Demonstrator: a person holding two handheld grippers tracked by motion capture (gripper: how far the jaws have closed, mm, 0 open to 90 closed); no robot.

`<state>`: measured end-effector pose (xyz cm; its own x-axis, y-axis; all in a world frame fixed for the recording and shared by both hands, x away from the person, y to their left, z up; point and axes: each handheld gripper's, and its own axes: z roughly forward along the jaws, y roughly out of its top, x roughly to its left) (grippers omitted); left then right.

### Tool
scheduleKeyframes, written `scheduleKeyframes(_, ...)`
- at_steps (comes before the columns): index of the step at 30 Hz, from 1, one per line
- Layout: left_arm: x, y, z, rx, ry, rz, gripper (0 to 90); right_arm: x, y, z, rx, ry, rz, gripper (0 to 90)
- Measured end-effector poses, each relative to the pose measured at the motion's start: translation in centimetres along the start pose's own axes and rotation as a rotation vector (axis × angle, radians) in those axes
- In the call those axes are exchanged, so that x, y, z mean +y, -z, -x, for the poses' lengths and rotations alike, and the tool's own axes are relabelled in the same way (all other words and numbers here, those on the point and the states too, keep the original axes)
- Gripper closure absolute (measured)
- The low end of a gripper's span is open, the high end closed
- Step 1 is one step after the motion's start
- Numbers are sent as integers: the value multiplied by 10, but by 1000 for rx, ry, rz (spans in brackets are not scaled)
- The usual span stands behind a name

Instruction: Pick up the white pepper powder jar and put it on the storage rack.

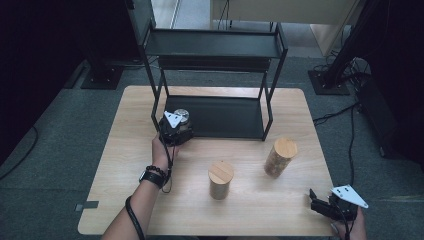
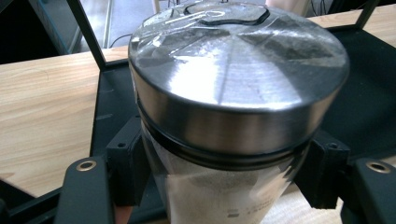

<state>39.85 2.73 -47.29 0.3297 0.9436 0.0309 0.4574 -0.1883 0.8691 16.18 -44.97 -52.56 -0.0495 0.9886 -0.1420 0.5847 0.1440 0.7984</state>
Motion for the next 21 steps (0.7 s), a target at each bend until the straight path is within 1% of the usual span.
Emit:
scheduleKeyframes(3,2,-5,0,7,-7,-2,311,0,0,0,0,-1,2,38)
scheduleKeyframes(7,4,-11,-1,13,-2,-6,311,0,0,0,1,-1,2,38)
scheduleKeyframes(15,5,-24,-2,30,24,-18,311,0,0,0,2,0,3,38)
scheduleKeyframes(17,4,-26,-2,33,24,-23,311,0,0,0,2,0,3,38)
scheduleKeyframes(21,3,-32,-2,44,33,-19,311,0,0,0,2,1,5,39)
